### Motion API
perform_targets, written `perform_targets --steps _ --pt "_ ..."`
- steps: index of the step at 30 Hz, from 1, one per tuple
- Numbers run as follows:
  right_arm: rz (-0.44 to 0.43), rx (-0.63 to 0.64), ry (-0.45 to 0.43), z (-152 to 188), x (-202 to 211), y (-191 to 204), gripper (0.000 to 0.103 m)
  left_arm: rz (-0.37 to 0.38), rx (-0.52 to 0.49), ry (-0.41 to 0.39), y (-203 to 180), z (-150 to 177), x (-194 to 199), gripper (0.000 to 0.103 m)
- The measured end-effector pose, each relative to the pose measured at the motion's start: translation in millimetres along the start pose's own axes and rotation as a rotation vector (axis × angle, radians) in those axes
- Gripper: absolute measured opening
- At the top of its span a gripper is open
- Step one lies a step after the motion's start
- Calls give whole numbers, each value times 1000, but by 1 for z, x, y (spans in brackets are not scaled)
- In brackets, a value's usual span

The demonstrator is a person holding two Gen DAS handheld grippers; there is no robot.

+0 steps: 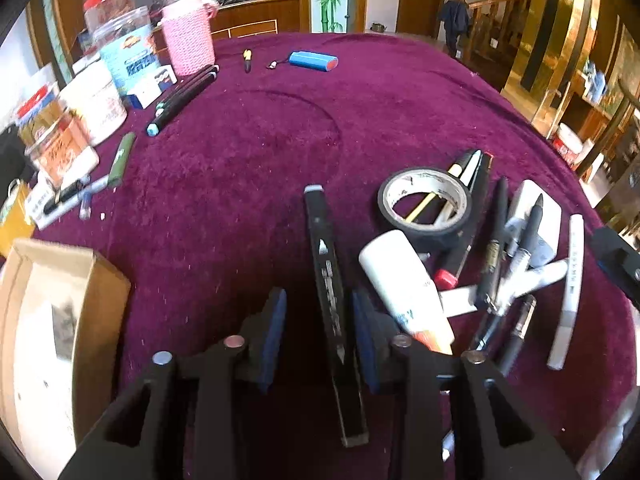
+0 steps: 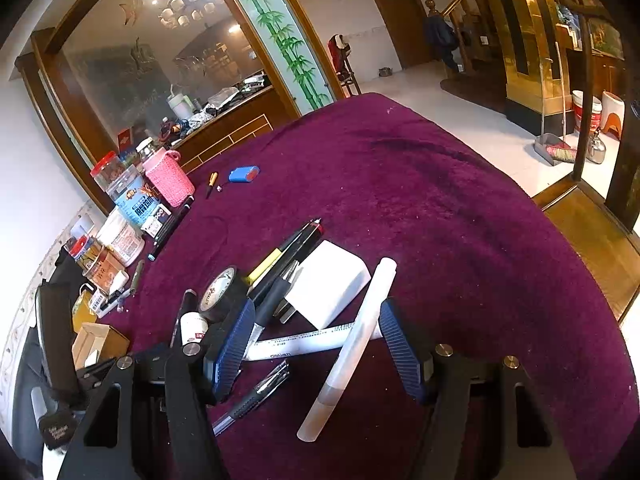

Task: Organize rigid objects
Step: 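Lift the black marker toward the box with the left gripper while the right gripper grasps the white glue bottle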

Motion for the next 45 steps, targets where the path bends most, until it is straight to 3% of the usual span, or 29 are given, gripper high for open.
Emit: perform_targets --steps 2,4,5,7,8,11,16,22,25,30,32,34,37,42,45 --pt "0 4 16 2 -4 0 69 -41 -5 -19 2 -4 -3 55" --pt "6 7 23 3 -6 0 69 -12 21 -31 7 -5 -5 56" --pt "10 10 27 3 -7 -1 69 13 35 -31 9 -4 -5 53" --pt "15 14 36 5 -9 -1 69 22 49 -37 17 -4 -1 23" --pt "19 16 40 5 -10 -1 69 43 66 -28 23 -3 1 14" --pt "4 24 48 7 -12 1 69 143 157 -11 34 2 13 14" --pt "-19 70 34 7 -9 13 69 248 214 -76 49 16 60 14" --pt "-167 94 127 15 -10 54 69 342 268 -111 74 42 110 14" --pt "-241 171 202 17 -17 90 69 352 300 -119 94 54 122 14" --pt "-151 415 250 24 -46 142 69 313 348 -162 132 68 140 14" --pt "-95 468 273 30 -61 150 62 296 380 -174 152 74 145 15" --pt "-60 489 304 35 -74 153 54 279 408 -179 170 80 149 15" --pt "-12 500 334 38 -87 149 31 254 445 -184 195 87 152 15" --pt "-25 429 354 36 -92 140 30 239 496 -181 227 97 152 15" --pt "-82 368 351 32 -79 144 30 236 518 -177 241 98 151 15"
Point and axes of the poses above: each gripper's, at about its wrist camera, not at the fingertips, and x roughly against the way its jaws point, y to its left, z to its underside, the point moved 7 cm from there along -x, roughly the way its jaws point, and after that the axes turned 6 degrees about x, right-handed, at the moved point
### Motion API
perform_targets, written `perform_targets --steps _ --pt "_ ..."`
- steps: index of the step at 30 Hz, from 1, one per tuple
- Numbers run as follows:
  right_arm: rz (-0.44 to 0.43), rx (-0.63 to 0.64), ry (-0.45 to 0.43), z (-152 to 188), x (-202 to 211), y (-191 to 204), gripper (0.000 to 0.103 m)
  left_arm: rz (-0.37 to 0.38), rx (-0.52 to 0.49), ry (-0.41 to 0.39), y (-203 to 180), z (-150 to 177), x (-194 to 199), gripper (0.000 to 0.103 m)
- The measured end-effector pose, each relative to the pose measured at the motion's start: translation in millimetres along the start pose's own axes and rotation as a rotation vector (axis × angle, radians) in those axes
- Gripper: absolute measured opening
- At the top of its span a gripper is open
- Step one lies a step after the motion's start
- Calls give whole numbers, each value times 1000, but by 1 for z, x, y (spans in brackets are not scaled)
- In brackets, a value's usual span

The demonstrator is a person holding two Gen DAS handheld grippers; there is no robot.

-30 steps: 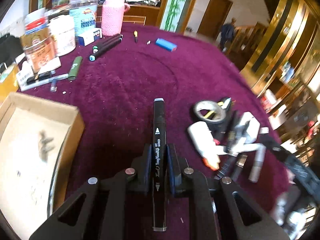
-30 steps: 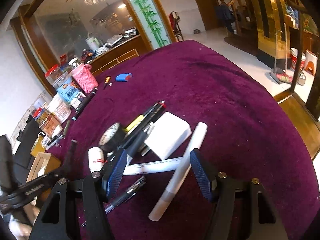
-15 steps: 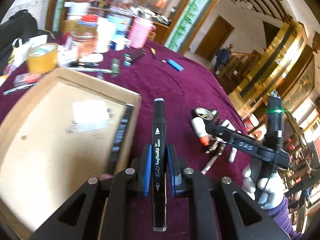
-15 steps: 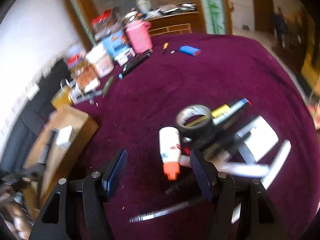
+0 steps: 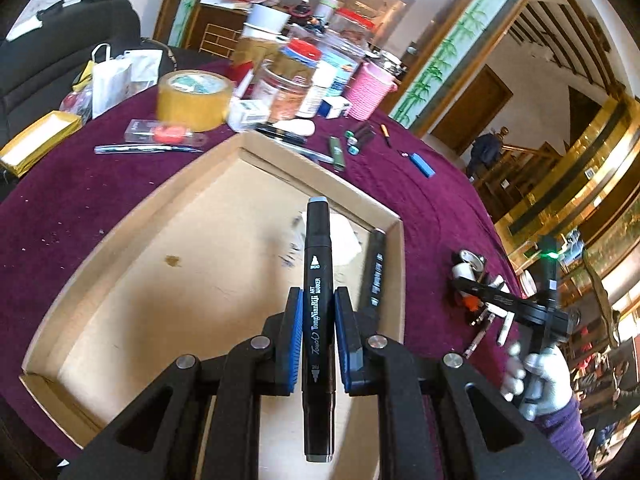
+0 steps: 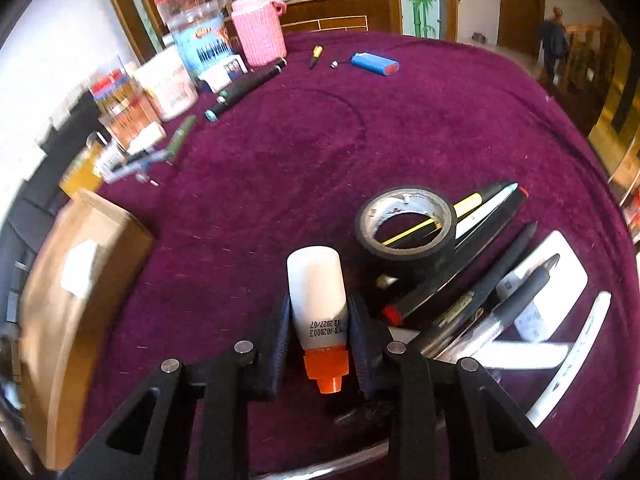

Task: Organize rigid objects
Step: 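Release the black marker in the box with the left gripper while the right gripper drops the glue bottle there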

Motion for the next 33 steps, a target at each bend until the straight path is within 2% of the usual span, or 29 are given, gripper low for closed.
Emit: perform_targets --steps 4,8,13,19,23,28,29,31,33 --pt "-124 -29 -60 -11 33 29 30 -56 -35 -13 8 -21 -3 15" --pt "-303 -14 -72 -26 51 90 31 -103 -54 14 17 -43 -23 15" --pt "-448 -10 3 -32 25 166 31 -147 -41 62 31 -60 -56 14" --pt "-615 -71 119 -30 -21 239 32 -153 -13 86 44 -68 -73 14" --pt "-627 -104 171 -25 -45 248 32 -140 15 91 55 -75 -74 14" --pt "-517 -85 143 -36 -64 240 32 -112 10 110 52 -75 -83 14" --pt "-484 -72 130 -40 -65 239 32 -109 9 110 50 -75 -84 17" --pt "-407 -33 98 -49 -67 238 33 -105 15 102 49 -76 -85 34" --pt "-373 -25 79 -54 -68 234 37 -132 46 94 55 -78 -84 52"
Point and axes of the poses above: each gripper's, at about its wrist camera, not at the fingertips, and x roughly against the way its jaws point, y to its left, z to its underside, the point moved 7 cm from there along -x, roughly the way its jaws point, and after that the axes turned 6 degrees about x, right-handed, at the moved point
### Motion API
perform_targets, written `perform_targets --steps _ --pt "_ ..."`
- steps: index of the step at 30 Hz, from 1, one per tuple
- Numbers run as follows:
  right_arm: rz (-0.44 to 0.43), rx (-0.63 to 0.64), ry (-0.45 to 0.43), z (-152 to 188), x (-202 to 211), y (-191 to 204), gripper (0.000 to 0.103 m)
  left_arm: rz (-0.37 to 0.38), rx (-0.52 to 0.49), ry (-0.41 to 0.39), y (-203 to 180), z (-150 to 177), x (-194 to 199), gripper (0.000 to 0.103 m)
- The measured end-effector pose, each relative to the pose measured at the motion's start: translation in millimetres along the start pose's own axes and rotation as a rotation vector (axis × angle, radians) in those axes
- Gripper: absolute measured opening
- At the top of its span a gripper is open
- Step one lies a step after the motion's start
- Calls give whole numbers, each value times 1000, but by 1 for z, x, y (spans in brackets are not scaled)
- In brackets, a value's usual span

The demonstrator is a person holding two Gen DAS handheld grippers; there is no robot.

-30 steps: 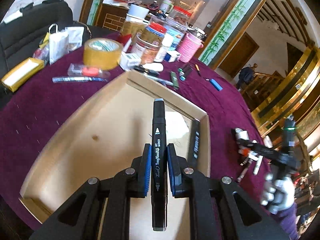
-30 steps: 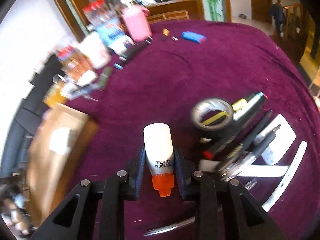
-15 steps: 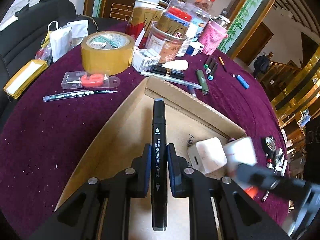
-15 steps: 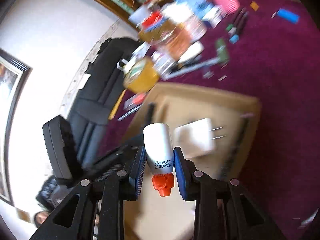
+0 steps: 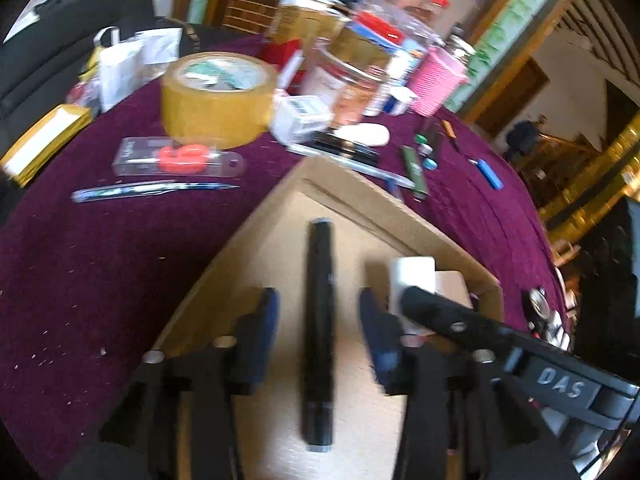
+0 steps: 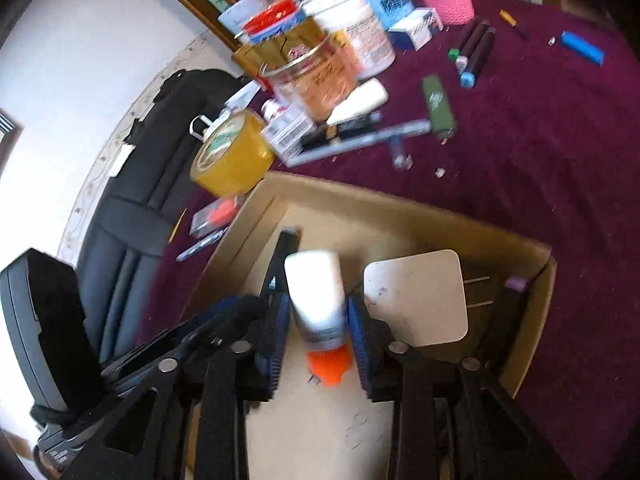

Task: Organize rigid objects
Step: 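Release the black marker in the box with the left gripper while the right gripper drops the glue bottle there, then move the left gripper to the black tape roll in the pile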

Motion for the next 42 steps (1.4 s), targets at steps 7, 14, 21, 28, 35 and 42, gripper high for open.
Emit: perform_targets --steps 7,14,21,28,35,42 --pt "-14 -3 -72 1 36 -12 54 26 39 23 -2 14 -4 64" --pt "3 4 -145 21 82 -34 54 7 122 -28 4 28 13 68" --pt "-11 -24 -206 48 125 -65 54 52 202 -48 15 40 27 77" --pt "101 -37 -325 62 179 -108 57 90 133 -159 -21 45 65 77" --pt "326 -8 -497 66 243 -153 60 4 -163 -473 -119 67 139 87" --pt "536 -46 -609 54 286 -222 102 62 -372 -424 -198 97 122 103"
Point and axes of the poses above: each gripper's, at about its wrist camera, not at the fingertips, and x roughly against the way its jaws point, y to its left, z to its underside, the point moved 7 cm from there along -x, roughly the way its jaws point, and after that the axes turned 6 degrees about x, right-handed, at the moved point
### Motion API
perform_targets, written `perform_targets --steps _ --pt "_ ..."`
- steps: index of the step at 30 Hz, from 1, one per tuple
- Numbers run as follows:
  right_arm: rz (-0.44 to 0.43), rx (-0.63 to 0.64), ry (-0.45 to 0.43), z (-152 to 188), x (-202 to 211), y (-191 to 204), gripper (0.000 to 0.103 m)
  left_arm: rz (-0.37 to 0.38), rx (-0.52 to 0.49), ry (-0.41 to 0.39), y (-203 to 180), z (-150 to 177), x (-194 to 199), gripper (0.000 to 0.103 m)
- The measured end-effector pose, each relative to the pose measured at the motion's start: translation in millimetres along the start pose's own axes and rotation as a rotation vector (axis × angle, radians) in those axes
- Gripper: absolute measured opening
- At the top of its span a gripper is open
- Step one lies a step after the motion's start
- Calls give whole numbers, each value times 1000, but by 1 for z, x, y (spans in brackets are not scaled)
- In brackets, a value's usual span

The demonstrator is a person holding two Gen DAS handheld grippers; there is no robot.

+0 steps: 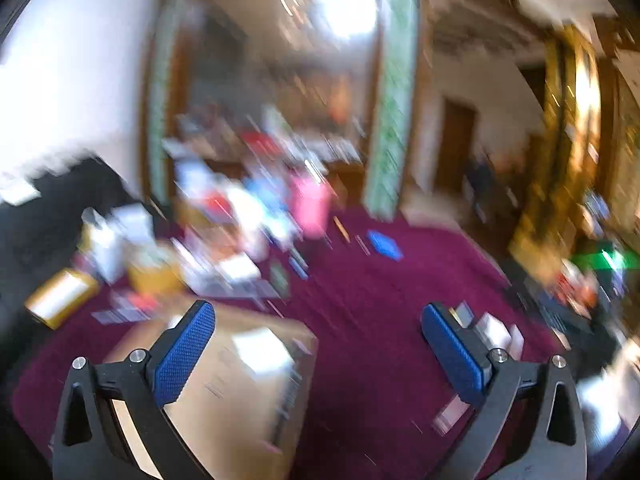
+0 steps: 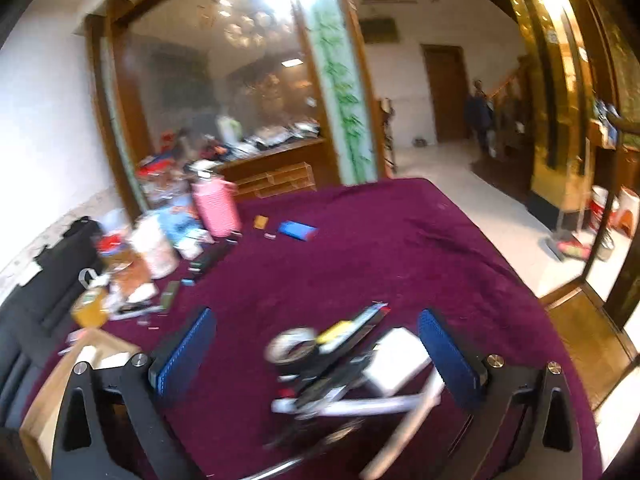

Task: Organize rigid objects
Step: 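Move the left gripper to the black tape roll in the pile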

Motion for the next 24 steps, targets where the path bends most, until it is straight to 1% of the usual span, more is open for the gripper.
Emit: perform_targets --steps 1,2,3,5,6,9,10,13,15,17,20,22,23,24 --pt "0 -28 30 1 -9 -11 102 24 15 43 -5 6 -8 103" --pt "-32 -95 68 2 -22 -27 102 39 27 74 -9 11 -13 103" --pt "-66 -155 86 3 -30 -39 102 42 31 94 -13 17 -20 103" --pt "-103 -241 107 4 -41 -60 102 25 21 104 -16 23 -26 103" --pt "-108 -260 110 5 -44 -67 102 13 19 116 -15 27 -31 103" --pt "-130 -298 109 9 -55 -82 102 -7 15 152 -17 35 -41 103" --pt "-133 -302 113 12 -57 -80 102 -16 14 161 -17 38 -45 103" --pt "-158 -315 170 28 -64 -79 102 -24 12 189 -21 47 -54 103" --pt "-171 -328 190 32 -68 -79 101 -16 10 210 -27 55 -57 103" --pt "-161 -316 185 33 -66 -78 101 -3 -7 234 -37 62 -63 103" --pt "-150 -315 182 36 -63 -81 101 36 -74 267 -59 73 -77 102" --pt "-149 -330 182 37 -63 -84 101 95 -138 309 -82 81 -90 89" --pt "-149 -342 180 38 -62 -86 101 120 -162 345 -92 84 -100 73" --pt "-151 -351 179 37 -61 -87 101 131 -167 367 -97 84 -107 69"
Point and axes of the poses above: each gripper's, at about its wrist camera, not at the fingertips, and x roughly against the way its jaws point, y to its left, z to its underside, the point moved 7 cm from there along -x, roughly the way its jaws point, and after that the axes turned 6 degrees about x, right-handed, at the moved point
